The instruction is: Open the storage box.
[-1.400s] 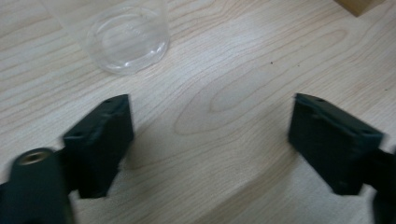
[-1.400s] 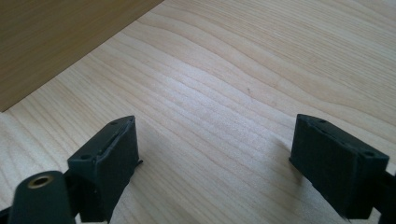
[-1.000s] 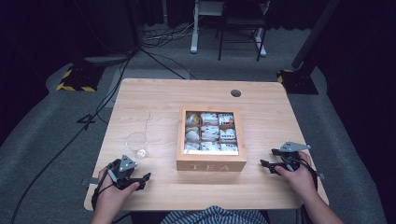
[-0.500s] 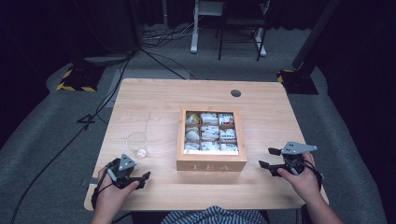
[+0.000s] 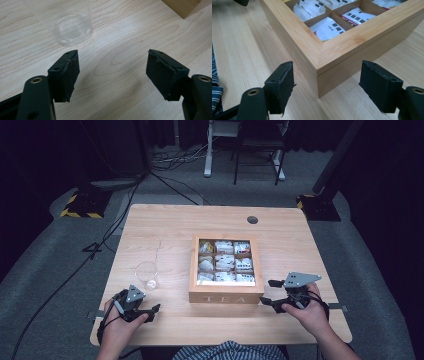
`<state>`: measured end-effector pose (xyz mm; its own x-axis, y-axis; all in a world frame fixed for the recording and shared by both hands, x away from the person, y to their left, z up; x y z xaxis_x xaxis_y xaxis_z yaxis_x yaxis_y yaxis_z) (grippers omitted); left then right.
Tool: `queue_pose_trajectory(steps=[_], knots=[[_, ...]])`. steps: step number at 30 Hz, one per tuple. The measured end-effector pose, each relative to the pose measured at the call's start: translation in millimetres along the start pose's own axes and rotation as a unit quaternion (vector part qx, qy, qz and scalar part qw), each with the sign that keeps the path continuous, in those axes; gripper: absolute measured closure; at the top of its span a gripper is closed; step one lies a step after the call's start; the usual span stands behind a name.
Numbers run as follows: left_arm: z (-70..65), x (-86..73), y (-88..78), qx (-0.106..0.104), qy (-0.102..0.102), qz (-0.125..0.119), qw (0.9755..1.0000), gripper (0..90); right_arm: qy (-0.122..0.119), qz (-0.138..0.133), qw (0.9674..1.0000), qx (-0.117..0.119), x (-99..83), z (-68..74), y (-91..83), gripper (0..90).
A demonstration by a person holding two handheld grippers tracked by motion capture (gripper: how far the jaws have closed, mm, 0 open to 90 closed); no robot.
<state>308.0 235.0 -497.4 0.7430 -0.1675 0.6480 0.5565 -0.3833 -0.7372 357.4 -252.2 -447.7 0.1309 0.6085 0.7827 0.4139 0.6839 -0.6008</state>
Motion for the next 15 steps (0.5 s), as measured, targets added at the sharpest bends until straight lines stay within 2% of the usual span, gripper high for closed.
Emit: queue_pose_trajectory(steps=[6, 15], knots=[[-0.2, -1.4, 0.6, 0.001, 0.000, 0.003, 1.0000, 27.3, 0.000, 0.003, 1.0000, 0.005, 0.4, 1.0, 11.7, 27.5], [-0.4, -1.7, 1.8, 0.000, 0.003, 0.002, 1.0000, 27.2, 0.001, -0.007, 0.9999, -0.013, -1.1, 1.1, 22.3, 31.0]])
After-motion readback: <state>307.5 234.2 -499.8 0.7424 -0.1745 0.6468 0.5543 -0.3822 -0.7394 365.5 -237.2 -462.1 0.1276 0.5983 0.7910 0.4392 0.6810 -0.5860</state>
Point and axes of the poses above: each handheld gripper's, and its own axes: y roughly forward along the jaws, x roughly out of its top, z roughly to its left, the point moved 1 cm from there along y, roughly forward along the jaws, and after that the axes turned 13 degrees about -y, right-handed, at the moved point
